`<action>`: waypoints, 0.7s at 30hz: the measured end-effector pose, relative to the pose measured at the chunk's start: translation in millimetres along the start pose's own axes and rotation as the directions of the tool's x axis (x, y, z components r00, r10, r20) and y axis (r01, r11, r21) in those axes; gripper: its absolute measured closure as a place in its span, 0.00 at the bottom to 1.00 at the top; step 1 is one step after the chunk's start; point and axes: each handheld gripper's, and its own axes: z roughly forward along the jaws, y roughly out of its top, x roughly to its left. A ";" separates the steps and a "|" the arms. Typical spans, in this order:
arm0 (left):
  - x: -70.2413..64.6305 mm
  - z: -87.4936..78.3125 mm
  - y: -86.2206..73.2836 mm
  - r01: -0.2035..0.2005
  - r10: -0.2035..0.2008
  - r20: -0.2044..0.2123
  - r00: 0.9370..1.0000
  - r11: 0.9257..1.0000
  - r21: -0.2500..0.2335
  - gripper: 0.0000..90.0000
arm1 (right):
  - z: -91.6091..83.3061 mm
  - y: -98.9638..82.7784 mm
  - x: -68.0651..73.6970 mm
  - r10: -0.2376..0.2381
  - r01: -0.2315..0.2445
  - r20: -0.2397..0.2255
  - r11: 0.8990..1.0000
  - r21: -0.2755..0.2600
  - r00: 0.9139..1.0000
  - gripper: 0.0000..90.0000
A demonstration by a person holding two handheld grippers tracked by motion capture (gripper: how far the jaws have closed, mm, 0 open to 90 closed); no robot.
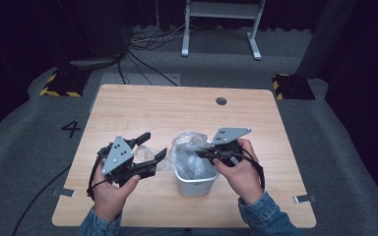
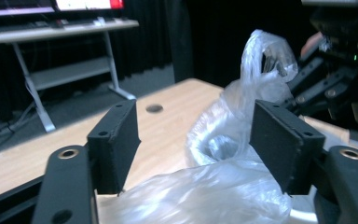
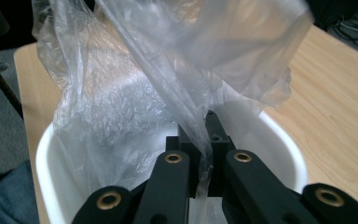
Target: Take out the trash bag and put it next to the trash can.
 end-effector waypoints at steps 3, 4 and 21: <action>3.7 -9.3 2.8 -0.002 0.002 -0.022 1.000 1.000 -0.022 0.33 | -6.0 1.9 -1.7 0.011 -0.011 -0.003 0.999 -0.036 1.000 1.00; 4.8 -11.8 3.1 -0.002 0.002 -0.029 1.000 1.000 -0.025 0.33 | -8.2 2.6 -2.2 0.015 -0.015 -0.005 0.999 -0.049 1.000 1.00; 43.7 -41.4 -18.4 0.001 0.016 -0.115 0.993 0.989 0.147 0.31 | -42.4 21.1 -6.7 0.030 -0.029 0.000 0.977 -0.209 1.000 1.00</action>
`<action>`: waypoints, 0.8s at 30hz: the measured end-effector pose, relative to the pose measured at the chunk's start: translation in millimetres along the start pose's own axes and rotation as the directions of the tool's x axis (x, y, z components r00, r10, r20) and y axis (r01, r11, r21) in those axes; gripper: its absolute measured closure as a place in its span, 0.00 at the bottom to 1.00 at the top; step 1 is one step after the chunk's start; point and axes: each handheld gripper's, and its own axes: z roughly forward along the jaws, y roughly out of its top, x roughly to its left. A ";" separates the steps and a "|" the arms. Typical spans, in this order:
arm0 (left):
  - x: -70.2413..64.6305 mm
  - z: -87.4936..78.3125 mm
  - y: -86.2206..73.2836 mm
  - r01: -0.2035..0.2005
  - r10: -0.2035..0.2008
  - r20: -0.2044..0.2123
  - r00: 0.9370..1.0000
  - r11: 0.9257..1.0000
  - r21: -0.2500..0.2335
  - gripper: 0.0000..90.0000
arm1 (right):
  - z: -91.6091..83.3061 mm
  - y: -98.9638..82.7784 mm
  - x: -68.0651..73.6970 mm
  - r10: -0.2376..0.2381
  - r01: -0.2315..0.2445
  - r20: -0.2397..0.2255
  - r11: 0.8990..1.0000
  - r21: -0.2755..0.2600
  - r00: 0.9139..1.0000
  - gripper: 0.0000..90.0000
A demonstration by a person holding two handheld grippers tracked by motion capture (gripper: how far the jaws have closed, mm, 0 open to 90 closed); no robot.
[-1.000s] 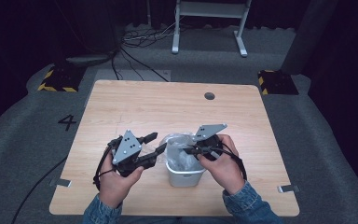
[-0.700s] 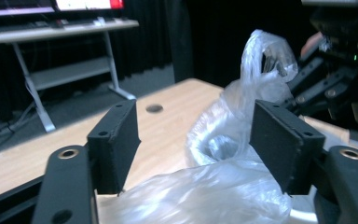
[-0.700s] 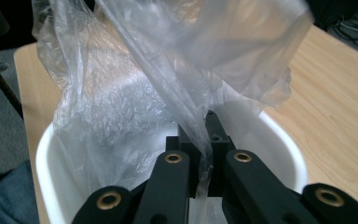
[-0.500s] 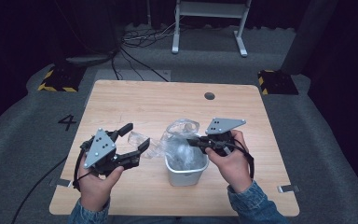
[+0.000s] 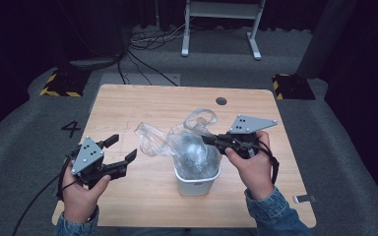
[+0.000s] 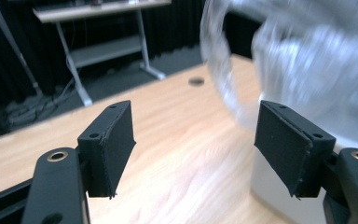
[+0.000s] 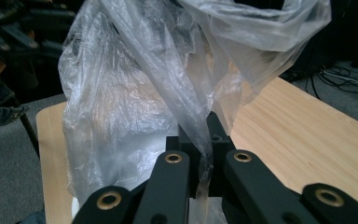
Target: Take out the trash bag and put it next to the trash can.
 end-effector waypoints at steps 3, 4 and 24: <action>4.3 1.7 -6.1 -0.020 0.020 0.001 1.000 0.998 0.052 0.31 | -3.7 5.1 0.0 -0.006 0.006 0.001 1.000 -0.011 1.000 1.00; 5.2 2.6 -8.2 -0.022 0.022 0.004 1.000 0.998 0.066 0.31 | -4.6 7.0 -0.1 -0.008 0.008 0.001 1.000 -0.010 1.000 1.00; 9.2 33.6 -37.7 -0.037 0.031 0.030 0.999 0.968 0.246 0.32 | -35.7 38.7 2.6 -0.027 0.034 0.086 0.996 -0.083 0.996 1.00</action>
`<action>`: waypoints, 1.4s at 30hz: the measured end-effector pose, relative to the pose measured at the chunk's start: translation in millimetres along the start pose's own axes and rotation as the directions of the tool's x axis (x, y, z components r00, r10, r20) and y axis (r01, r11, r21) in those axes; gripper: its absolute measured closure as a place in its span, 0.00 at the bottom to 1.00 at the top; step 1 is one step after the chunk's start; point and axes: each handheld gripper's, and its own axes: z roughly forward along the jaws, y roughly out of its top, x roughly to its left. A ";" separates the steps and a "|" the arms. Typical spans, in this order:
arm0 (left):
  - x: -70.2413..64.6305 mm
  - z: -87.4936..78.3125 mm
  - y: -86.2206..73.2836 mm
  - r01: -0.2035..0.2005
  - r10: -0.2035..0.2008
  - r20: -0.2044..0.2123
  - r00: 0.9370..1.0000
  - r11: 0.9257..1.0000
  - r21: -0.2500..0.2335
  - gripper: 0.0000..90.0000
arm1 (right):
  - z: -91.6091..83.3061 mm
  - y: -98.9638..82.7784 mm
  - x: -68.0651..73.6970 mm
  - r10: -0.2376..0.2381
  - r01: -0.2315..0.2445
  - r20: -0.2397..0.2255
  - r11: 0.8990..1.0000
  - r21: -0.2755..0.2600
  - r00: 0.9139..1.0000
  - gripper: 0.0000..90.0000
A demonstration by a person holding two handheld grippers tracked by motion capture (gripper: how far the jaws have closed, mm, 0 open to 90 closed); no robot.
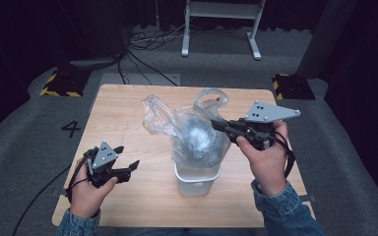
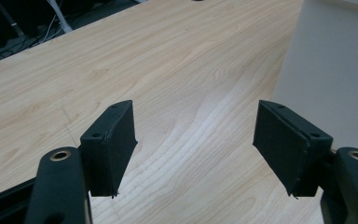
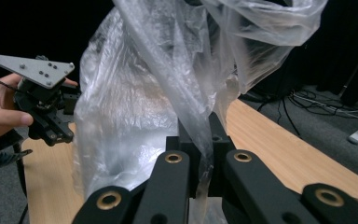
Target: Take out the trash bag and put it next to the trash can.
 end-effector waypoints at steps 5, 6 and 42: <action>-1.4 4.7 -0.8 -0.004 0.004 0.011 1.000 1.000 0.011 0.32 | -7.7 4.0 -0.7 -0.009 0.010 0.019 1.000 -0.015 1.000 1.00; -1.7 5.6 -0.9 -0.005 0.005 0.013 1.000 1.000 0.013 0.32 | -9.6 4.1 -1.5 -0.007 0.008 0.024 1.000 -0.016 1.000 1.00; 0.6 10.8 -9.6 0.001 -0.001 0.000 1.000 1.000 0.028 0.32 | -36.3 -102.3 -82.0 0.155 -0.176 0.249 0.983 0.061 0.956 1.00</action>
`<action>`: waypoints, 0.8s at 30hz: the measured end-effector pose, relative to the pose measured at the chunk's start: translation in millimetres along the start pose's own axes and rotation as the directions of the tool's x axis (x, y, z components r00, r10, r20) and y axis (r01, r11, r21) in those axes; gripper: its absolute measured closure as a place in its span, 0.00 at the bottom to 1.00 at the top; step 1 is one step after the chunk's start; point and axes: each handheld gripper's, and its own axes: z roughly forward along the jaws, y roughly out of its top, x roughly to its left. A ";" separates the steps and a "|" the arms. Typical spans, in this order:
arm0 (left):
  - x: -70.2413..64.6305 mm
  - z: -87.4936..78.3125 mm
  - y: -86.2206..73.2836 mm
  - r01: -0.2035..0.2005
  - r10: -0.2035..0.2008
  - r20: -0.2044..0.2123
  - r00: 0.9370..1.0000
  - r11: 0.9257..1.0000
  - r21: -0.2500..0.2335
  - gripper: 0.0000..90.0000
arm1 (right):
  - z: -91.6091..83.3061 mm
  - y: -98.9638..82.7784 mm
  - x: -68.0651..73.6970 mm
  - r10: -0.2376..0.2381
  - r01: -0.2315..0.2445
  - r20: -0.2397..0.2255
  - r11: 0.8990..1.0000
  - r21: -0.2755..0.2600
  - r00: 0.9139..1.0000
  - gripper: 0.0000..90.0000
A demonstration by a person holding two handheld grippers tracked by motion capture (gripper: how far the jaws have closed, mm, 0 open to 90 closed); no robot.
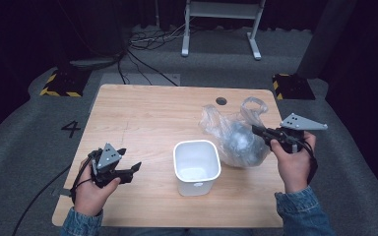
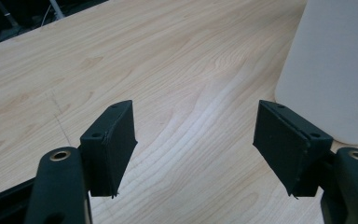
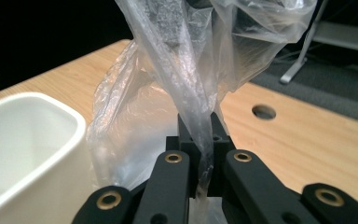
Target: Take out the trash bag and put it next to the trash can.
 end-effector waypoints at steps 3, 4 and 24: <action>2.0 -2.1 -1.7 0.007 -0.007 -0.009 1.000 1.000 0.002 0.32 | 9.7 -11.4 -8.5 0.025 -0.025 0.000 0.999 0.020 1.000 1.00; 2.5 -2.6 -2.2 0.009 -0.009 -0.012 1.000 1.000 0.001 0.32 | 12.5 -14.6 -11.4 0.032 -0.032 -0.002 0.999 0.023 0.999 1.00; 1.9 3.7 -5.2 -0.004 0.004 -0.005 1.000 1.000 0.023 0.31 | 15.0 -37.1 -27.6 0.057 -0.059 0.029 0.995 0.075 0.998 0.92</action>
